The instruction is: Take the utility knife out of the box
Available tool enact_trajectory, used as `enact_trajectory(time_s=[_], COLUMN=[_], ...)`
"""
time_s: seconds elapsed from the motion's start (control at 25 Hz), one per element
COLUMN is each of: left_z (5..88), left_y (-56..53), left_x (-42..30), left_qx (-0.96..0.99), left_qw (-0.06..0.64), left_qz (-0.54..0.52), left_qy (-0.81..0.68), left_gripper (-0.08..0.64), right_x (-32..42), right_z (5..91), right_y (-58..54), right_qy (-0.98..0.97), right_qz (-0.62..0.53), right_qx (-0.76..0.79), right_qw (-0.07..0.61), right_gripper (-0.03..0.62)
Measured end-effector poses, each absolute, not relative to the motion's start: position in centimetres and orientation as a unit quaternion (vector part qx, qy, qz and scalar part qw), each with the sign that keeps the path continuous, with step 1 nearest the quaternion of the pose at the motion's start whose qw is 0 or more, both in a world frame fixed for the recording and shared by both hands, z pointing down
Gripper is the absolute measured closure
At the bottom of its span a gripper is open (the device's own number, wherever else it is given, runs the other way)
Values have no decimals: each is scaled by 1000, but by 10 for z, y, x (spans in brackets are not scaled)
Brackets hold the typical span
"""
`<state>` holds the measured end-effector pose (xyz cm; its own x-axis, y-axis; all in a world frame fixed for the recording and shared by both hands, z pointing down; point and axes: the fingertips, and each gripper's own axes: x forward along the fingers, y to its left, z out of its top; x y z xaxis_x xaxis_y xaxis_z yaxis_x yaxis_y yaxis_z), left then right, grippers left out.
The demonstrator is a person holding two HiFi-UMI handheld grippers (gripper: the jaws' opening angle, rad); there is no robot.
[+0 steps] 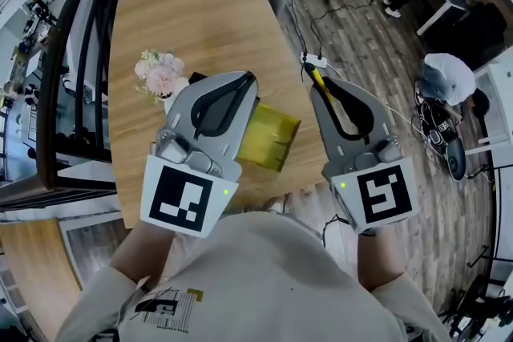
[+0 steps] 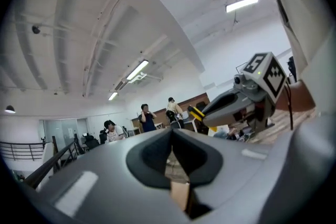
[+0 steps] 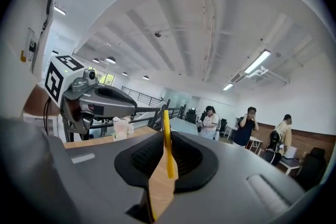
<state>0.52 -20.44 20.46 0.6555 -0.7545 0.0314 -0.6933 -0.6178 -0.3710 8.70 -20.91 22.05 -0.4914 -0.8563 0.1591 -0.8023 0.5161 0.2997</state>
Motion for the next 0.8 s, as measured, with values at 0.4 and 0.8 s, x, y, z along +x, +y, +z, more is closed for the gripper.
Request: enact_trajectory(time_s=[0.4, 0.8], left_z=[184, 205], left_y=[-177, -170], left_x=[12, 15], left_qx=[-885, -880], left_qw=[172, 185], left_qz=[-59, -90], left_qy=[428, 429], left_gripper=[557, 558], right_x=[127, 135], right_z=[178, 213], right_y=[-159, -153], right_qy=[-855, -864], right_qz=[-85, -17], right_qx=[512, 504], right_qw=[22, 9], right_gripper=[541, 543])
